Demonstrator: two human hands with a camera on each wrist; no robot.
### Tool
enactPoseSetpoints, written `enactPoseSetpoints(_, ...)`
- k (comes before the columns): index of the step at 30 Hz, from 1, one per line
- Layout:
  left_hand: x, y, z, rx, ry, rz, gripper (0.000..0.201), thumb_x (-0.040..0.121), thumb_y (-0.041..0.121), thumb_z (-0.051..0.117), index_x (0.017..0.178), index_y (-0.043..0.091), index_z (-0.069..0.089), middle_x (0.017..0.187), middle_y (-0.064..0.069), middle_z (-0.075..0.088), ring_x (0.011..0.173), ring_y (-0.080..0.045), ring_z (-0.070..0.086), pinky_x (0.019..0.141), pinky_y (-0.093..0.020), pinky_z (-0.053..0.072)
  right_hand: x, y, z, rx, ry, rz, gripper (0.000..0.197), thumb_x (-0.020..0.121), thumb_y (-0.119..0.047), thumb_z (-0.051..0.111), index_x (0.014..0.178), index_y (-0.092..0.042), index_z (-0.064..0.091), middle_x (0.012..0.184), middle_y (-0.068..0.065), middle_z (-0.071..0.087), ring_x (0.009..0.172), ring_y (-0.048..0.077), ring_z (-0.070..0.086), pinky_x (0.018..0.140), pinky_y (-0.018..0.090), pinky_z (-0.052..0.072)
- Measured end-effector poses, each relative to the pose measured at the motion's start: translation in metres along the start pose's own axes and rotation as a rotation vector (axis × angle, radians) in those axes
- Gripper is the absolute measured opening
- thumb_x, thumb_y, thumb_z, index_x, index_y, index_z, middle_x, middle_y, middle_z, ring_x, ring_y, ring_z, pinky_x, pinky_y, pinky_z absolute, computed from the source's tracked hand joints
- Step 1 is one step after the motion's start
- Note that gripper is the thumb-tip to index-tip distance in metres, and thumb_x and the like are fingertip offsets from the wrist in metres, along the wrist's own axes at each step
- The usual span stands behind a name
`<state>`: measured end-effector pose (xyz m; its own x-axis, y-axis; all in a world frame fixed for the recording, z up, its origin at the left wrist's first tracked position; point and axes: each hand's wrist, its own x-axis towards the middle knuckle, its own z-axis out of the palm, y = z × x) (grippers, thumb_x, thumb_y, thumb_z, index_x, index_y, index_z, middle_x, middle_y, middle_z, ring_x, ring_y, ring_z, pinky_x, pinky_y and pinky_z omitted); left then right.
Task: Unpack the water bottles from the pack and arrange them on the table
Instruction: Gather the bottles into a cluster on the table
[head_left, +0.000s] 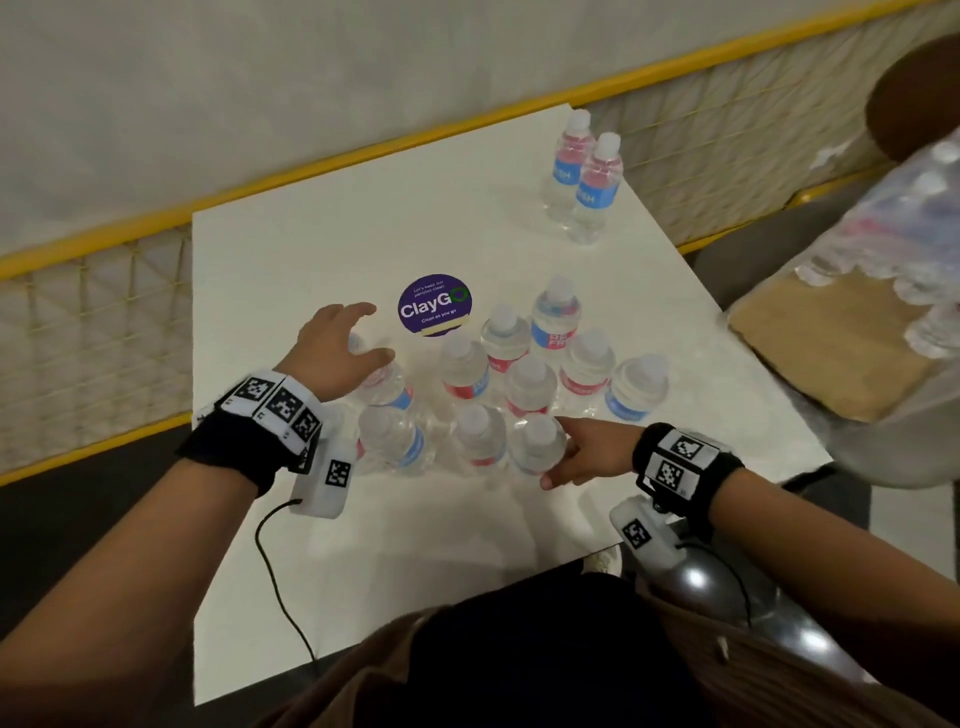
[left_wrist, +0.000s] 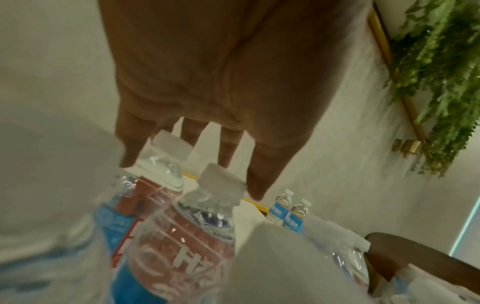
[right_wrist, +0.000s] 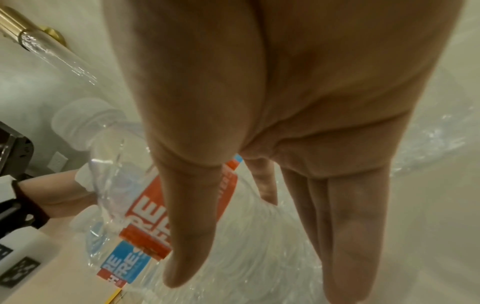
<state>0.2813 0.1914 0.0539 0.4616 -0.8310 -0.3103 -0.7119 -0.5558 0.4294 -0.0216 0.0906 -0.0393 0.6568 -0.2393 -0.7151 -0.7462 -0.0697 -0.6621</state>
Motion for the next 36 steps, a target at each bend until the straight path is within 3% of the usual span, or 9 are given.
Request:
enactPoseSetpoints(5, -0.008, -0.031, -0.006, -0.452, 0.073, -0.086, 0.057, 0.093, 0.020, 0.056, 0.143, 0.029, 0.030, 0.149, -0.007, 0.031, 0.135, -0.027, 0.038, 0.111, -0.047, 0.033, 0.004, -0.002, 0.008, -0.075, 0.031, -0.002, 0.078, 0.073, -0.027, 0.079, 0.138, -0.026, 0.036, 0.104, 0.010, 0.065, 0.092, 0.023, 0.065, 0.075, 0.026, 0.056)
enactPoseSetpoints(8, -0.016, -0.060, -0.001, -0.491, 0.024, -0.156, 0.069, 0.092, 0.001, 0.047, 0.146, 0.033, 0.020, 0.151, -0.010, 0.026, 0.134, -0.030, 0.039, 0.108, -0.049, 0.037, 0.001, -0.008, 0.014, -0.107, 0.043, -0.011, 0.075, 0.075, -0.026, 0.078, 0.137, -0.029, 0.036, 0.110, 0.004, 0.063, 0.092, 0.016, 0.061, 0.072, 0.026, 0.054)
enactPoseSetpoints(12, -0.027, -0.076, 0.009, -0.497, -0.224, -0.153, 0.087, 0.089, -0.010, 0.049, 0.149, 0.035, 0.004, 0.153, -0.010, 0.022, 0.090, -0.020, 0.058, 0.066, -0.036, 0.049, 0.000, -0.022, 0.022, -0.189, 0.059, -0.011, 0.088, 0.069, -0.036, 0.080, 0.140, -0.037, 0.029, 0.121, 0.000, 0.062, 0.109, 0.023, 0.060, 0.091, 0.040, 0.054)
enactPoseSetpoints(17, -0.023, -0.083, 0.015, -0.455, -0.315, -0.137, 0.103, 0.084, -0.016, 0.054, 0.147, 0.042, -0.004, 0.152, -0.013, 0.025, 0.108, -0.026, 0.046, 0.042, -0.021, 0.050, 0.011, -0.041, 0.035, -0.242, 0.020, -0.032, 0.111, 0.067, -0.035, 0.081, 0.148, -0.038, 0.005, 0.125, 0.003, 0.060, 0.109, 0.027, 0.061, 0.096, 0.043, 0.050)
enactPoseSetpoints(21, -0.029, -0.103, 0.033, -0.290, -0.450, -0.106, 0.130, 0.070, -0.012, 0.072, 0.144, 0.032, -0.026, 0.145, -0.018, 0.035, 0.092, -0.021, 0.055, 0.065, -0.035, 0.054, 0.019, -0.053, 0.048, -0.259, 0.011, -0.071, 0.112, 0.064, -0.037, 0.082, 0.145, -0.042, 0.005, 0.124, 0.002, 0.060, 0.108, 0.028, 0.062, 0.098, 0.045, 0.047)
enactPoseSetpoints(24, -0.042, -0.104, 0.059, -0.333, -0.406, -0.075, 0.145, 0.054, 0.009, 0.088, 0.145, 0.019, -0.024, 0.151, 0.000, 0.019, 0.133, -0.016, 0.031, 0.109, -0.036, 0.030, 0.021, -0.055, 0.052, -0.247, 0.022, -0.051, 0.113, 0.071, -0.030, 0.080, 0.148, -0.035, -0.002, 0.132, 0.001, 0.055, 0.110, 0.027, 0.060, 0.098, 0.037, 0.047)
enactPoseSetpoints(27, -0.039, -0.101, 0.075, -0.570, -0.193, -0.011, 0.143, 0.050, 0.012, 0.091, 0.148, 0.015, -0.013, 0.153, -0.005, 0.024, 0.142, -0.018, 0.027, 0.111, -0.030, 0.023, 0.020, -0.057, 0.054, -0.265, 0.032, -0.058, 0.116, 0.073, -0.025, 0.078, 0.150, -0.028, -0.008, 0.133, 0.006, 0.055, 0.111, 0.027, 0.060, 0.097, 0.034, 0.046)
enactPoseSetpoints(32, -0.040, -0.077, 0.082, -0.809, 0.004, 0.179, 0.091, 0.034, 0.036, 0.090, 0.113, 0.051, 0.049, 0.113, 0.017, 0.062, 0.104, 0.006, 0.058, 0.096, -0.018, 0.046, 0.026, -0.057, 0.059, -0.253, 0.047, -0.093, 0.116, 0.076, -0.019, 0.075, 0.149, -0.027, -0.014, 0.118, 0.013, 0.062, 0.105, 0.027, 0.061, 0.094, 0.036, 0.048)
enactPoseSetpoints(36, -0.043, -0.088, 0.095, -0.795, 0.029, 0.136, 0.100, 0.039, 0.036, 0.086, 0.123, 0.025, 0.034, 0.127, -0.004, 0.049, 0.112, -0.008, 0.054, 0.099, -0.031, 0.043, 0.038, -0.060, 0.064, -0.152, 0.052, -0.076, 0.114, 0.076, -0.020, 0.075, 0.148, -0.030, -0.013, 0.114, 0.015, 0.064, 0.104, 0.024, 0.062, 0.092, 0.035, 0.049)
